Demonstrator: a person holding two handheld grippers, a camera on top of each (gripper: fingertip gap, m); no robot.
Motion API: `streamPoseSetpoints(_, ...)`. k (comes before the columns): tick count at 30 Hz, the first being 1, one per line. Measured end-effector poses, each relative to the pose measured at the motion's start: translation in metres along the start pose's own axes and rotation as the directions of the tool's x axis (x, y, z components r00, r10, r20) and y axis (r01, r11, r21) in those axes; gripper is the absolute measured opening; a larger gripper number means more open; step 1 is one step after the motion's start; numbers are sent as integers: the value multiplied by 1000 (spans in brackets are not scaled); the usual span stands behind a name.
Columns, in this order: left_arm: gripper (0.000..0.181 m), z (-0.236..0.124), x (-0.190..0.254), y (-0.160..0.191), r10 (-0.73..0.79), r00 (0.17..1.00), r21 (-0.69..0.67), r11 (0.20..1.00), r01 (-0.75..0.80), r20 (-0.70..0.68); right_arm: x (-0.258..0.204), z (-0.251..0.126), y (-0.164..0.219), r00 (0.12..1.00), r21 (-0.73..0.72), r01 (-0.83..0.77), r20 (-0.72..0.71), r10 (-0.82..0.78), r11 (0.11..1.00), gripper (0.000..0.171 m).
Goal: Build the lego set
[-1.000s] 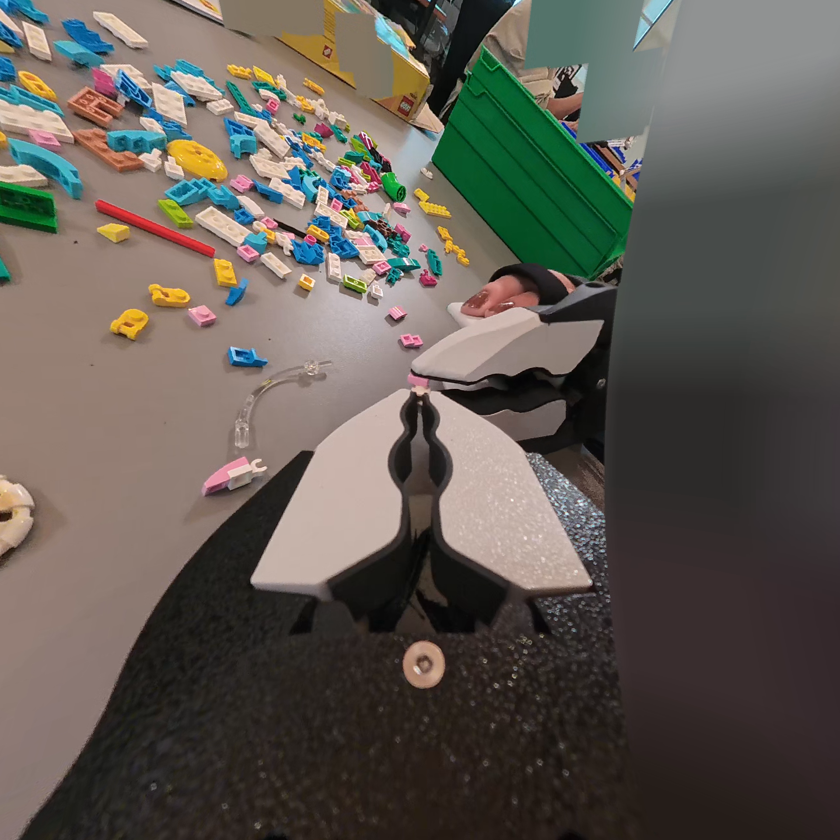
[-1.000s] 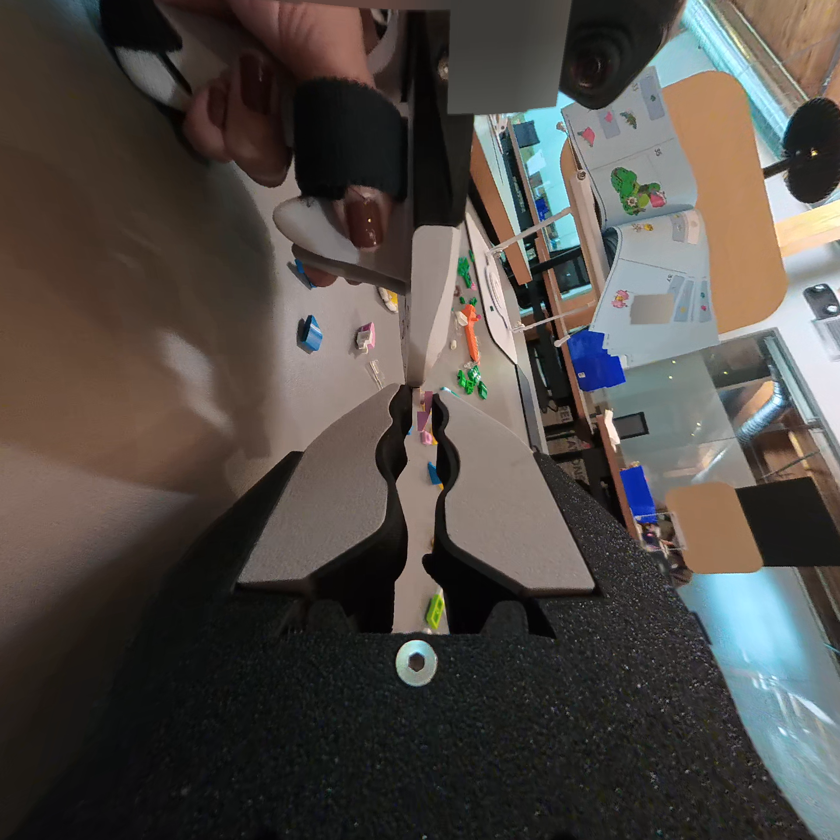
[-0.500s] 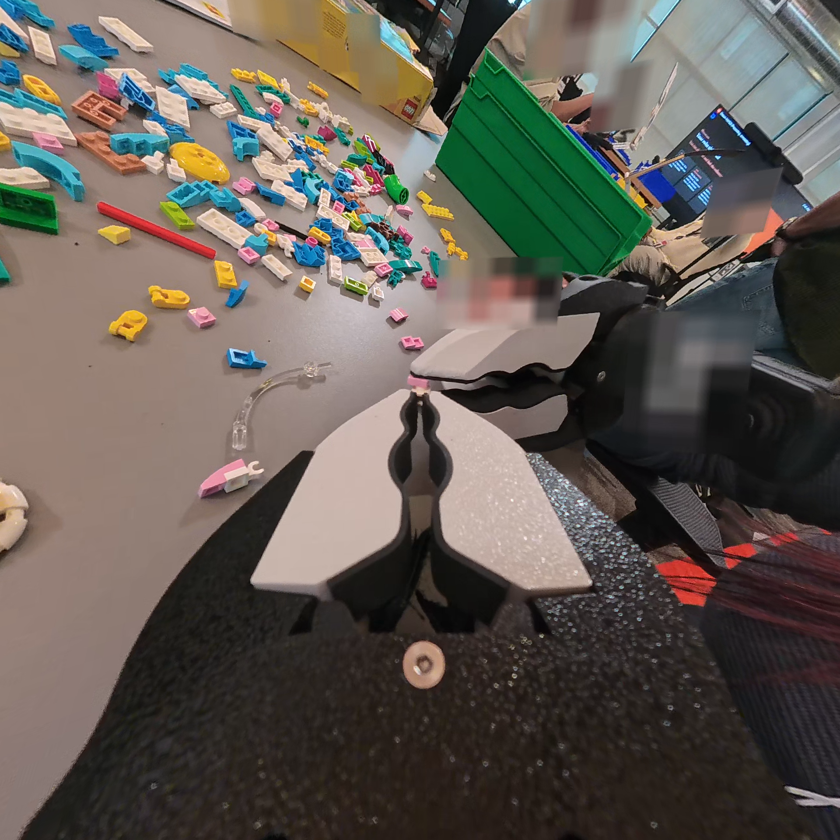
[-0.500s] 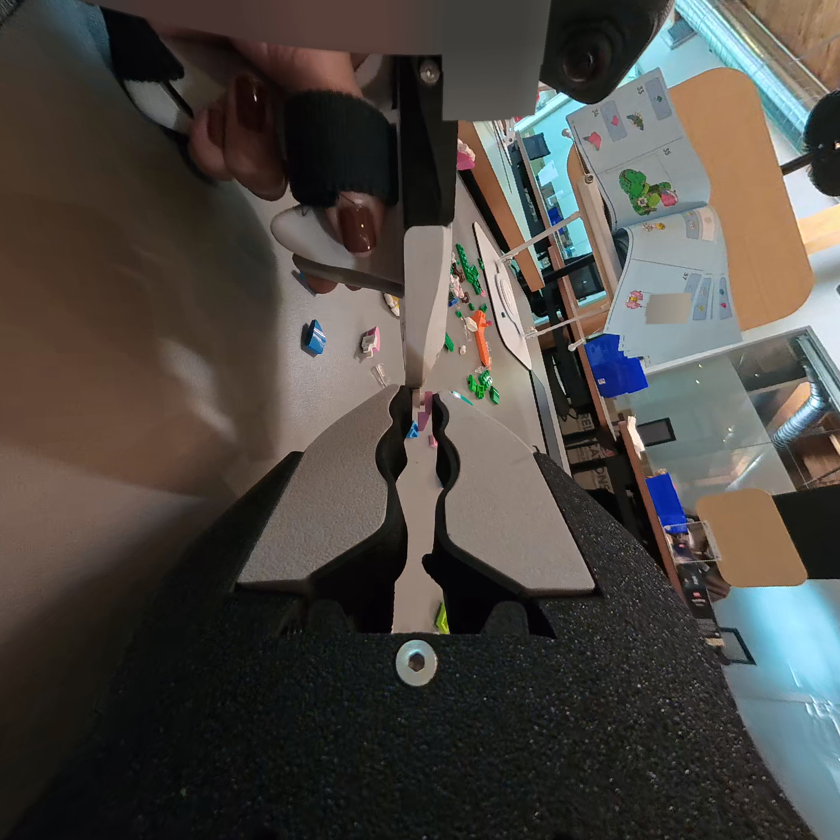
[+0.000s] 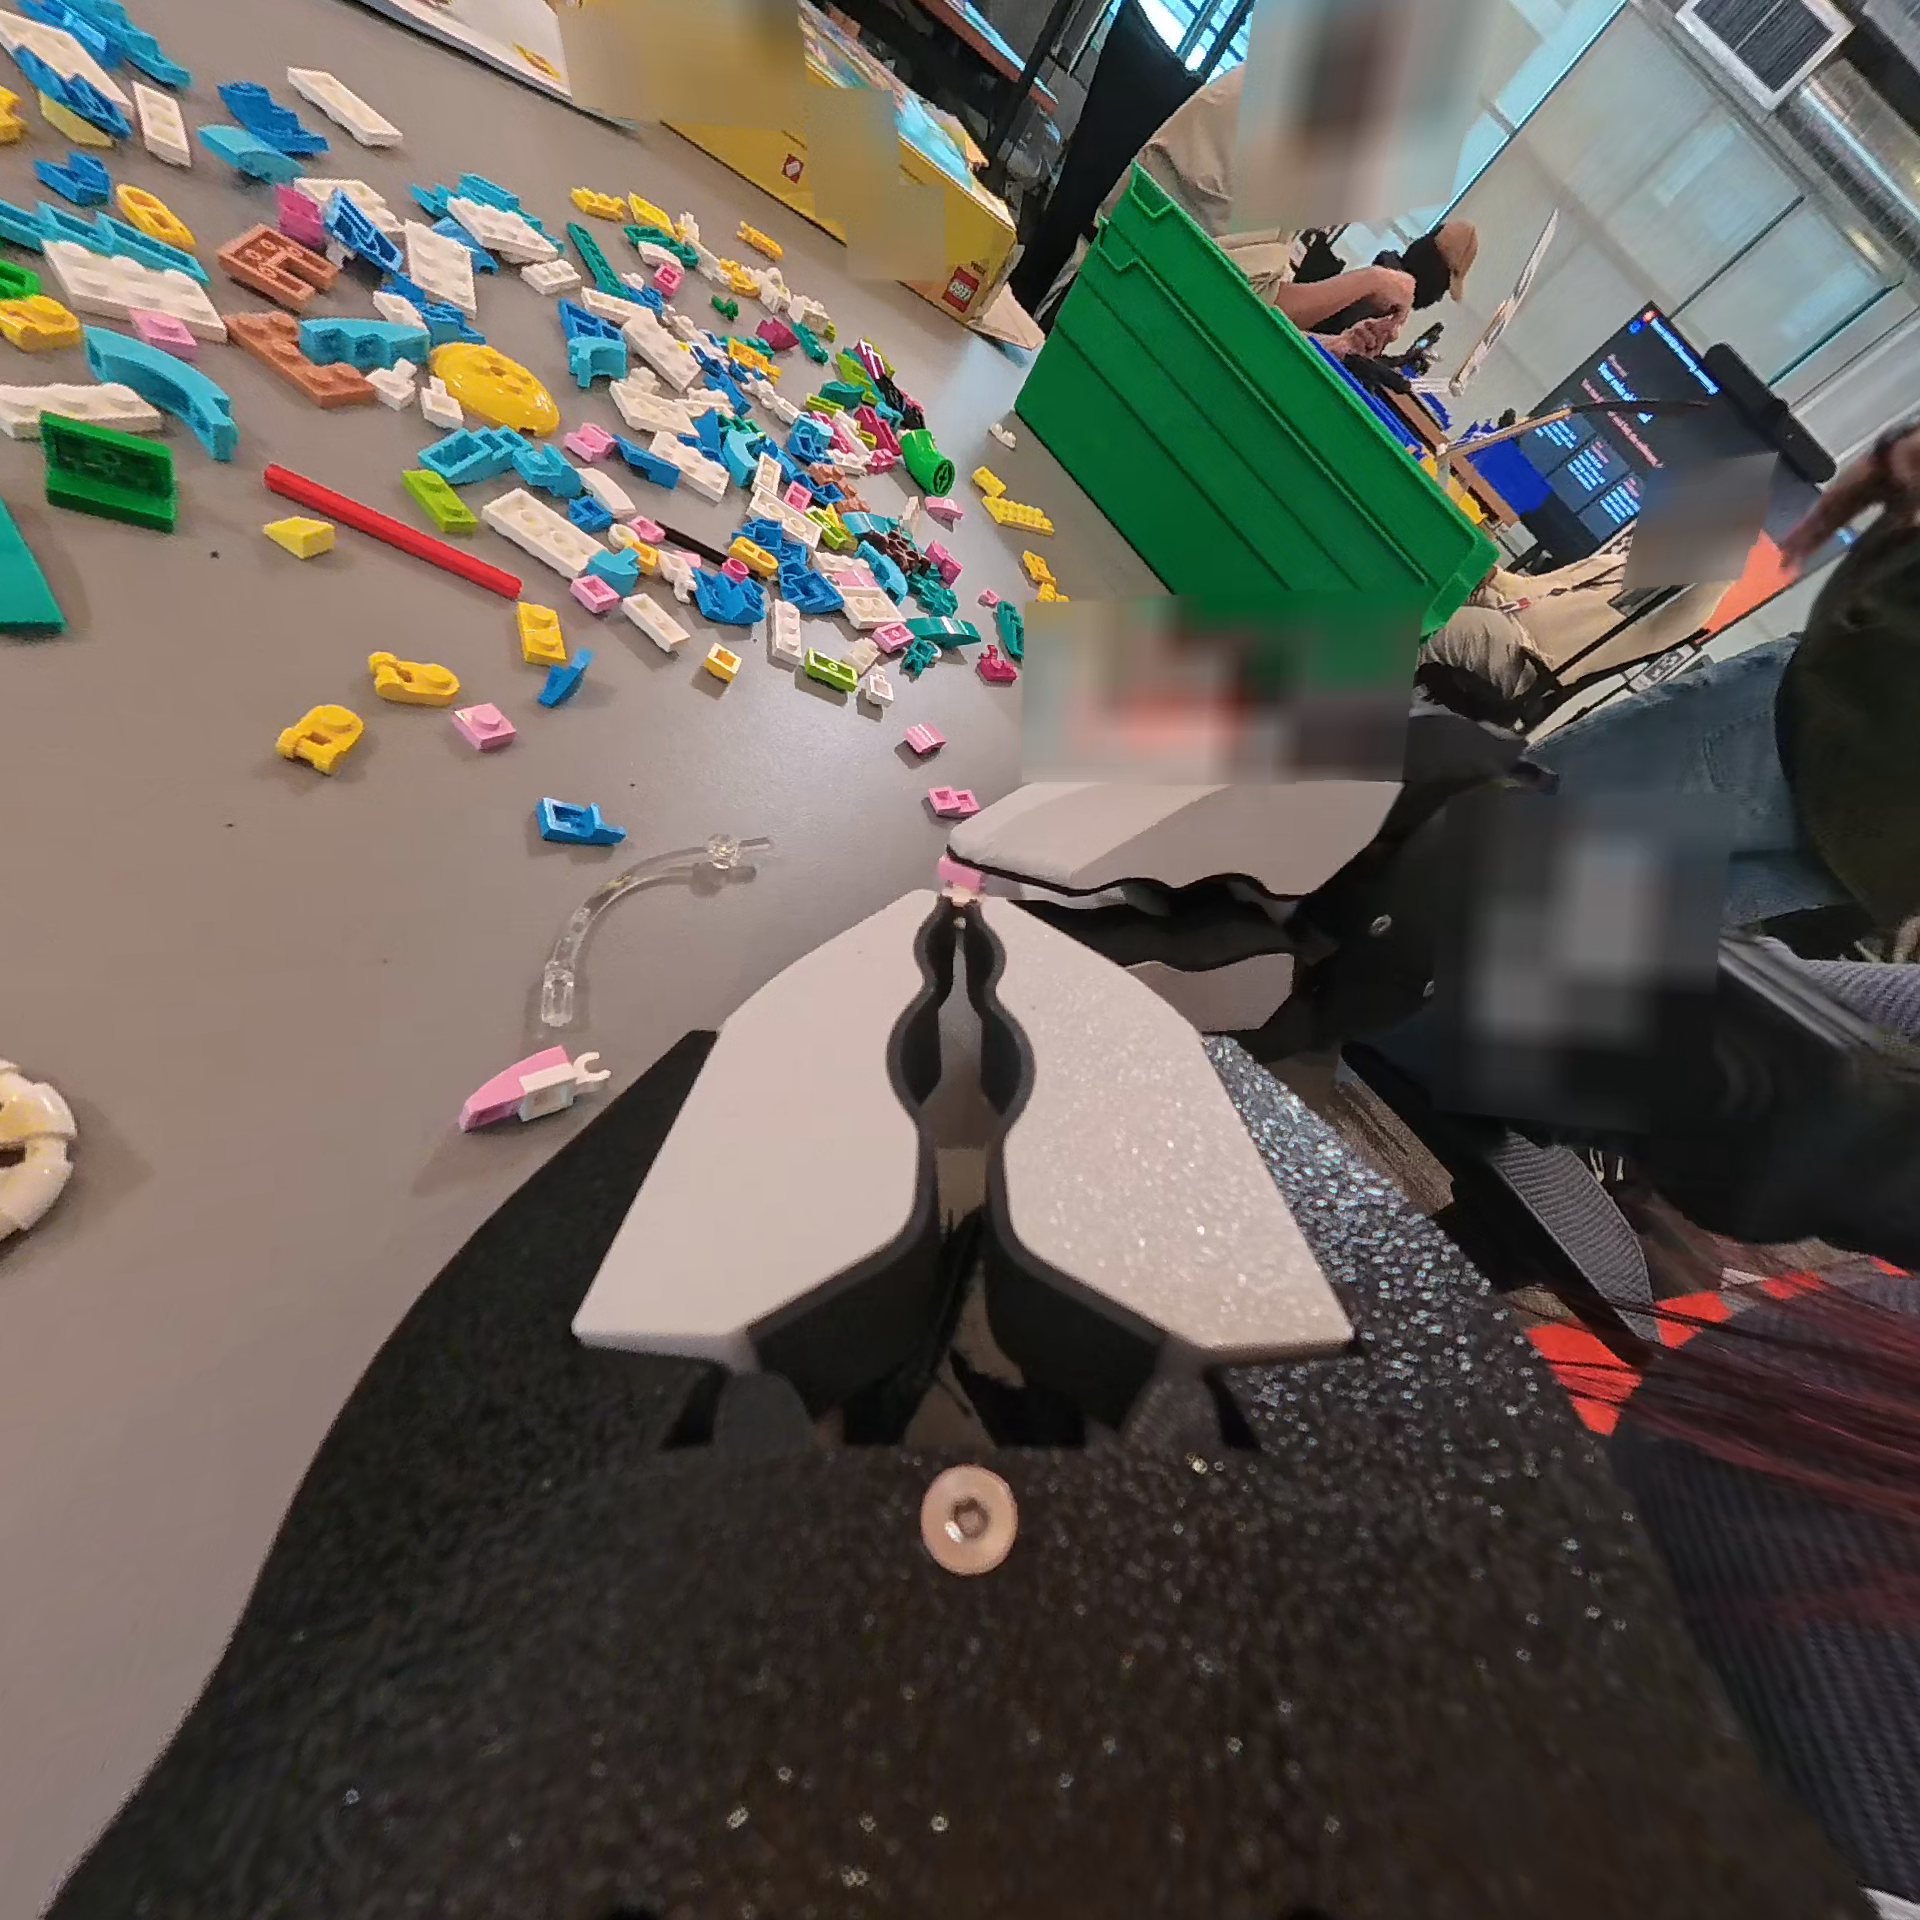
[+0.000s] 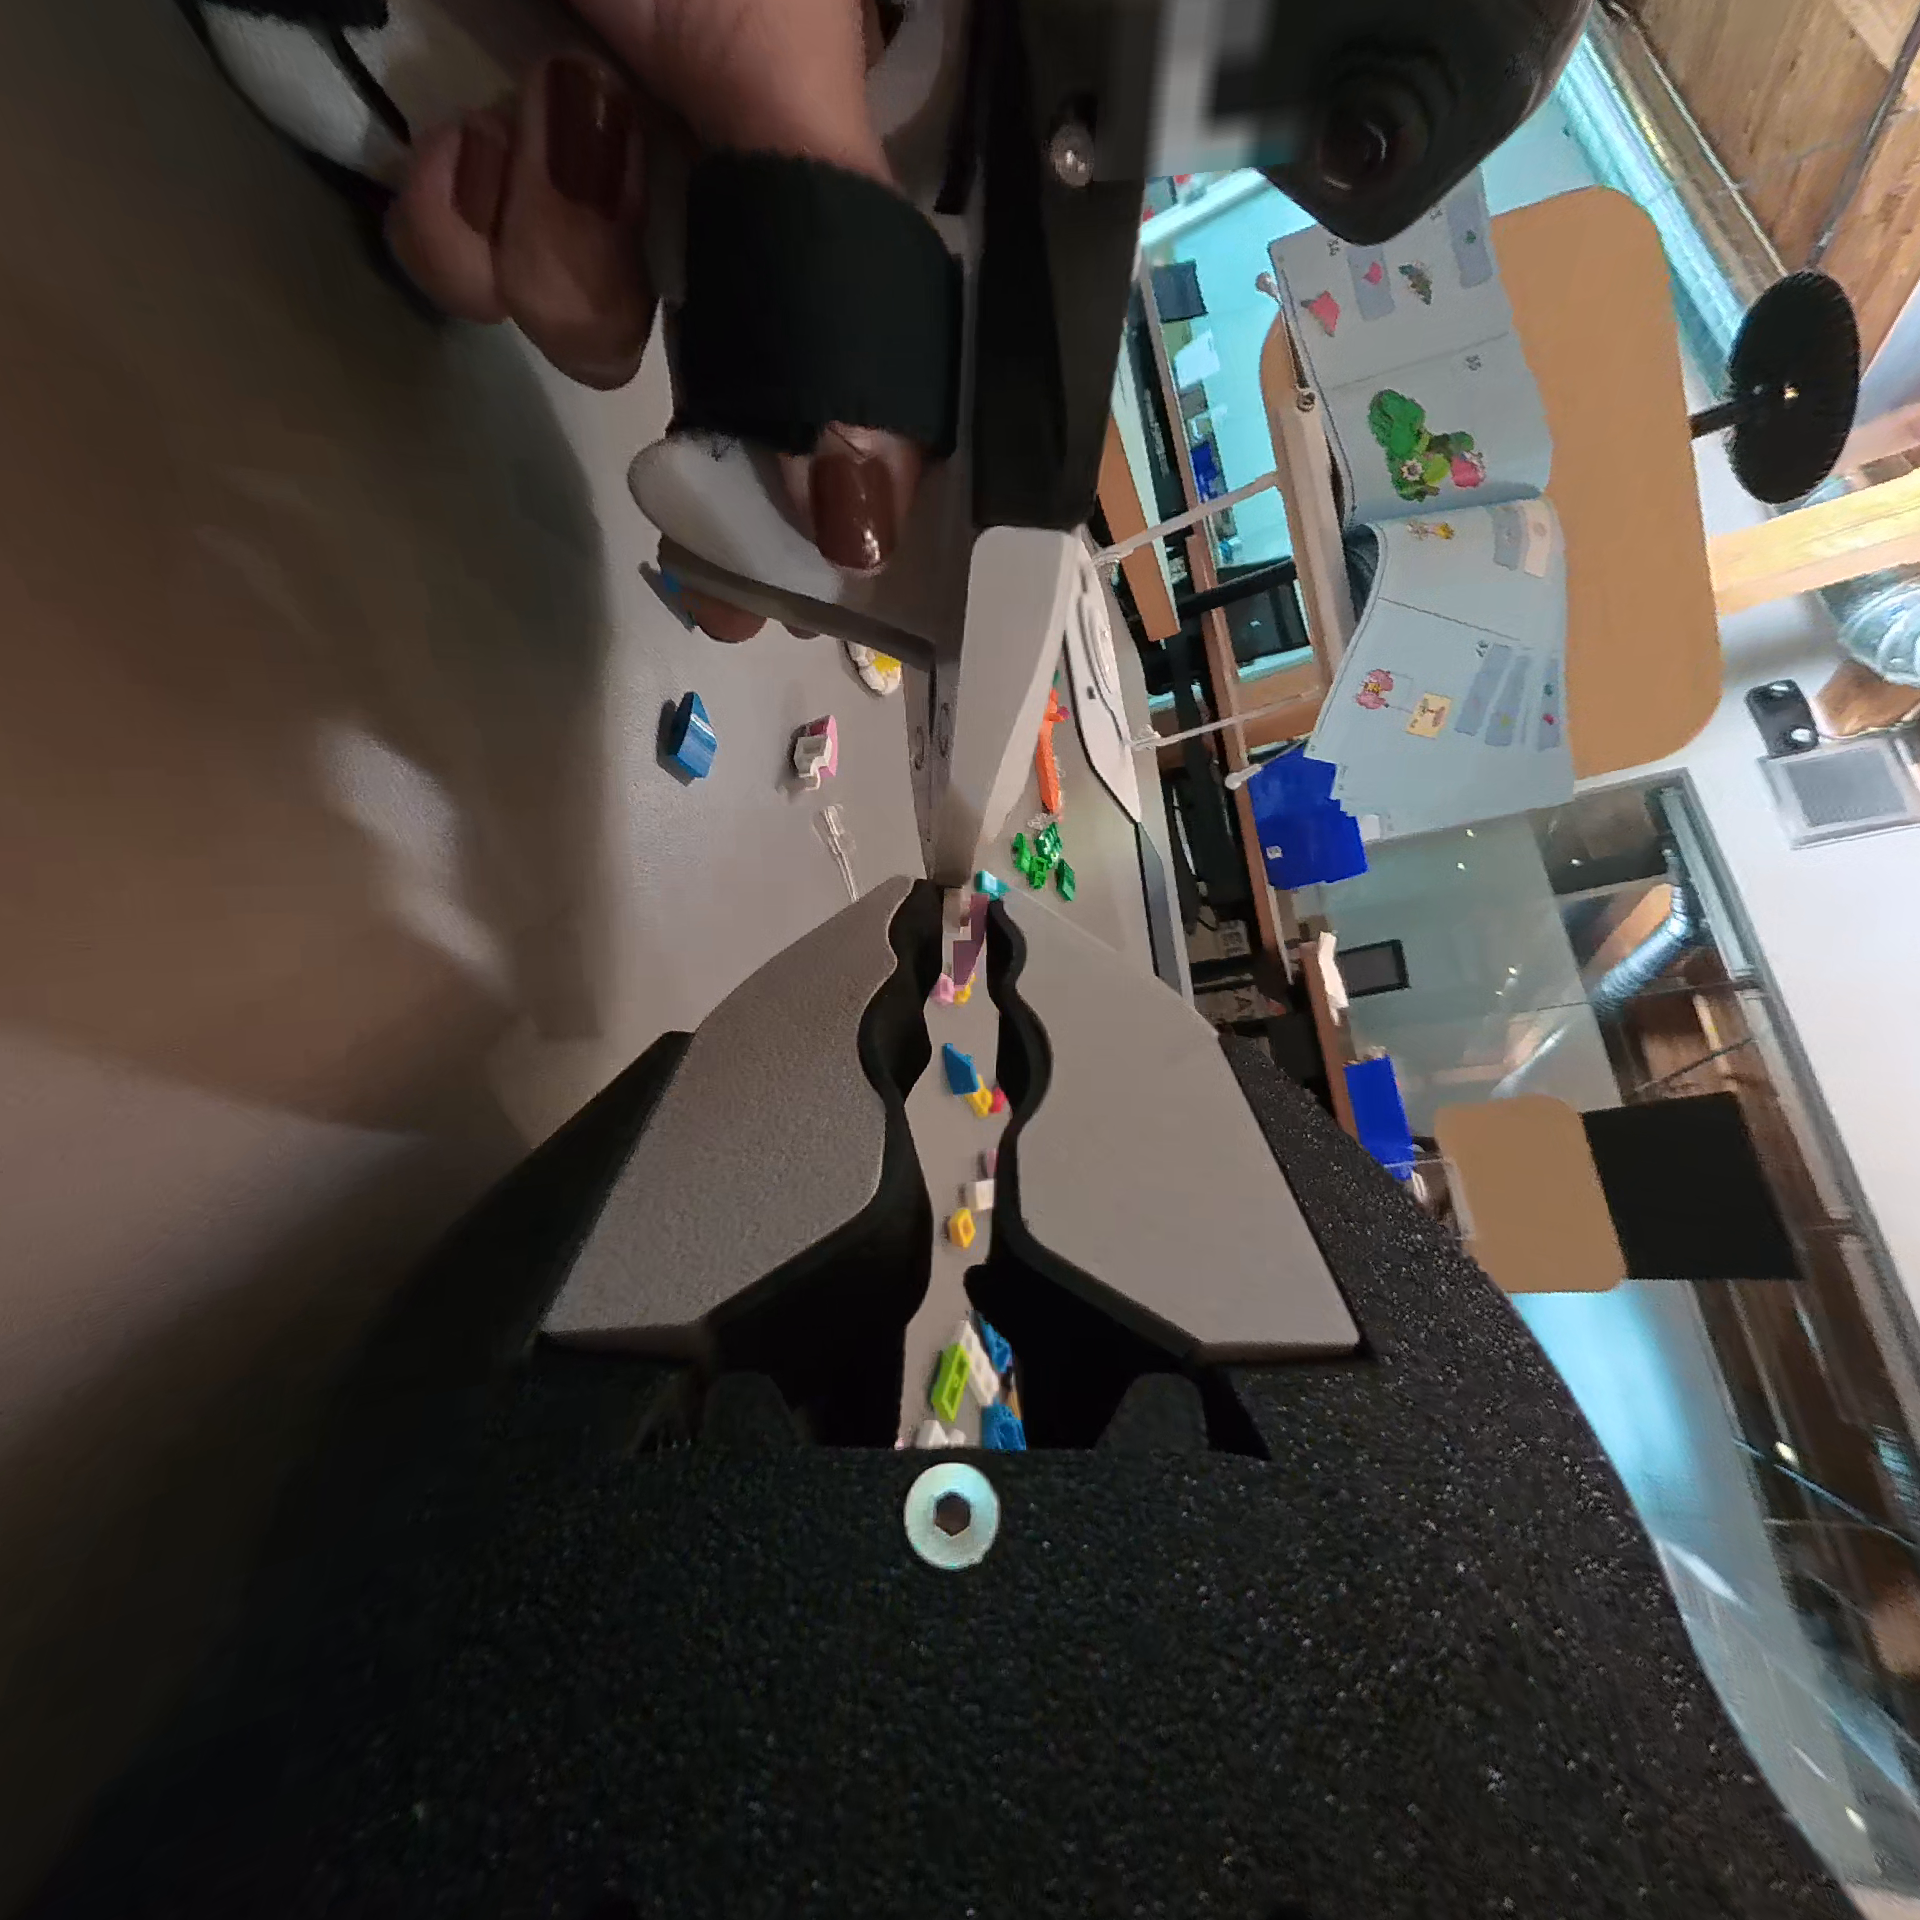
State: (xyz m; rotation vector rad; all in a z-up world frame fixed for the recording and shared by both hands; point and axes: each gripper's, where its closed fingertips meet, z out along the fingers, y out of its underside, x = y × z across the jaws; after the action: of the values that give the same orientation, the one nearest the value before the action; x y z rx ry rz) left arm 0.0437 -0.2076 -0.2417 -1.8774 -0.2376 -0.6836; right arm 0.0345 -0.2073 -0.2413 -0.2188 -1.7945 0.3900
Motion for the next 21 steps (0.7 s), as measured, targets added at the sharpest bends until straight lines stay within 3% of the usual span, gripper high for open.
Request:
streamPoseSetpoints(11,1,0,2,-1,-8,1000,13,1000,9,-17,1,-2,-2,999,37,-34,13,34,999,7)
streamPoseSetpoints(21,1,0,3,0,-27,999,3,1000,27,-38,-2,-2,-1,979,42,-185,101,180,982,7)
